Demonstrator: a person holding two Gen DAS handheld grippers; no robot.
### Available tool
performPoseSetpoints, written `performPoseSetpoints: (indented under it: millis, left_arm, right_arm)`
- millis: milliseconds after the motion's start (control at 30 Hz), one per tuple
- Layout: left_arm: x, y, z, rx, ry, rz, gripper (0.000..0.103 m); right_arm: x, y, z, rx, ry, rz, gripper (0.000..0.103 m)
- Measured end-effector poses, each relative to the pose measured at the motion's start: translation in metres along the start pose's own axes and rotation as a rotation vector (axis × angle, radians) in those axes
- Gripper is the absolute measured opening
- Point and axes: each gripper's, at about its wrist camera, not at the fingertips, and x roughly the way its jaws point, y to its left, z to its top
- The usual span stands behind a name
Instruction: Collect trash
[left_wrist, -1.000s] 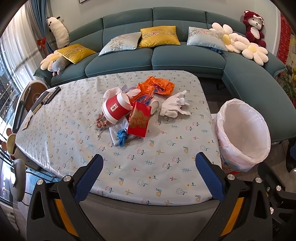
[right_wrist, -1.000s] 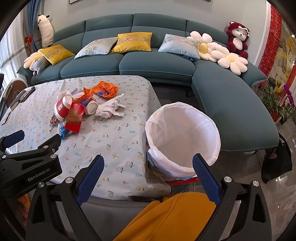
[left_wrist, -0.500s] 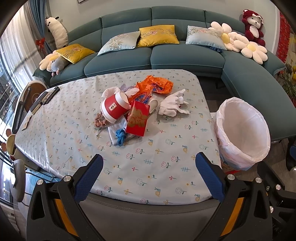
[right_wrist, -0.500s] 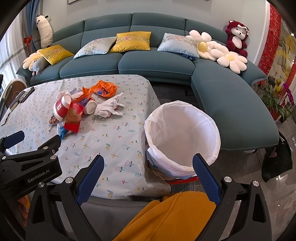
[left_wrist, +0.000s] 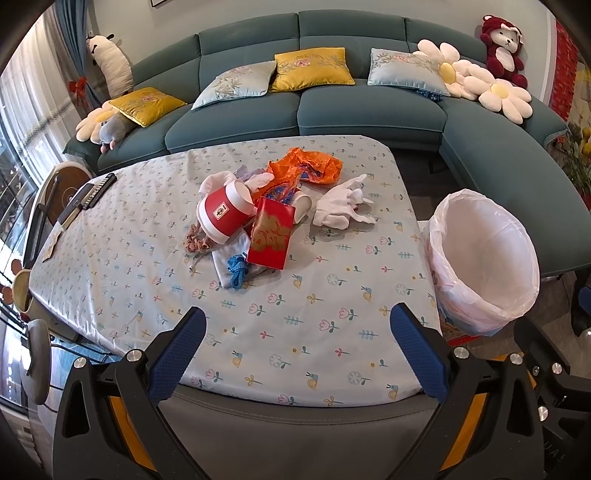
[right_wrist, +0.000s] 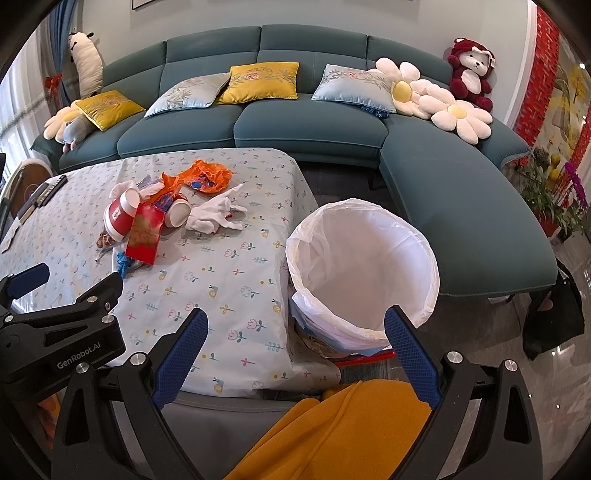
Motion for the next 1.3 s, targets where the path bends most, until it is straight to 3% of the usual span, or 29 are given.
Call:
performPoseSetpoints:
  millis: [733, 1300]
  left_arm:
    - [0.008, -0.005, -0.004, 0.014, 0.038, -0.024, 0.095]
    - [0.038, 0.003, -0.001, -0.026, 0.111, -0.076, 0.095]
  right_arm:
    - [0.006, -0.003, -0.002, 0.016, 0.01, -0.022, 0.093]
    - [0.029, -0.003, 0.002, 0.051, 0.047, -0.053, 0.095]
